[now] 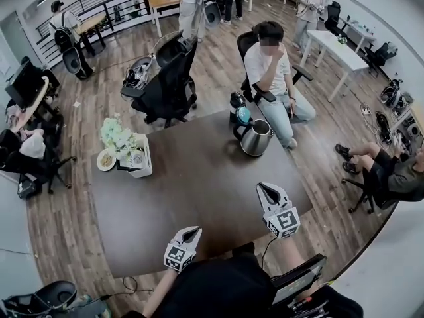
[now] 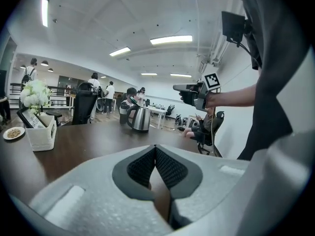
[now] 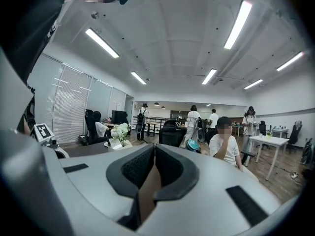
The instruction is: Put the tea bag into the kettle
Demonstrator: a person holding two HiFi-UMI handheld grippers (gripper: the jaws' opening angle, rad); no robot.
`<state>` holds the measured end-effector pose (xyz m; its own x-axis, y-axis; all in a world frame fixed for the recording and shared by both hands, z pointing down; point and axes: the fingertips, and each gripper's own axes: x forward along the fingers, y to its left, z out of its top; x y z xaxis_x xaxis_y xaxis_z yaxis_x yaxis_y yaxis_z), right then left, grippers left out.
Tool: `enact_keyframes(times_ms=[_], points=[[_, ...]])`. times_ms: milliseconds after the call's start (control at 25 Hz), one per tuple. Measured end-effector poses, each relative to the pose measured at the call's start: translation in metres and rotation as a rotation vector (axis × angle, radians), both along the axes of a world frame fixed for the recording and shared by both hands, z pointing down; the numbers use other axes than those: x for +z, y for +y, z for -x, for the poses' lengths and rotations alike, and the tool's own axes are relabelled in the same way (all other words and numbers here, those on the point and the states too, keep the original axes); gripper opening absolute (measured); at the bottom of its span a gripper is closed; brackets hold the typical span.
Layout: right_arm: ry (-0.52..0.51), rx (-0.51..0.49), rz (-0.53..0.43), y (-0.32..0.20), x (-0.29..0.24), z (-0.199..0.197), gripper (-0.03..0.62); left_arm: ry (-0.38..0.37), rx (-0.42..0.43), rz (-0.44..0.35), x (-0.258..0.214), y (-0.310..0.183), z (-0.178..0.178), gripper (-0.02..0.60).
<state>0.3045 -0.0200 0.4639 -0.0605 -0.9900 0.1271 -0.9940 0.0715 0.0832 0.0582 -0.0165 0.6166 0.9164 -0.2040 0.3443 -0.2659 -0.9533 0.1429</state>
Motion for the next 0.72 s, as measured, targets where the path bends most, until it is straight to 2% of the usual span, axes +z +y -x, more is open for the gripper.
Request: enact_keyframes(times_ms=[520, 720], points=[[-0.079, 0.075, -0.027, 0.064, 0.032, 0.063, 0.011, 0.006, 0.089, -0.019, -0.001, 0.014, 0.024, 0.005], [-0.116, 0.133, -0.024, 0.083, 0.043, 0.084, 0.010, 0.018, 0.140, -0.049, -0.005, 0.022, 0.040, 0.005]])
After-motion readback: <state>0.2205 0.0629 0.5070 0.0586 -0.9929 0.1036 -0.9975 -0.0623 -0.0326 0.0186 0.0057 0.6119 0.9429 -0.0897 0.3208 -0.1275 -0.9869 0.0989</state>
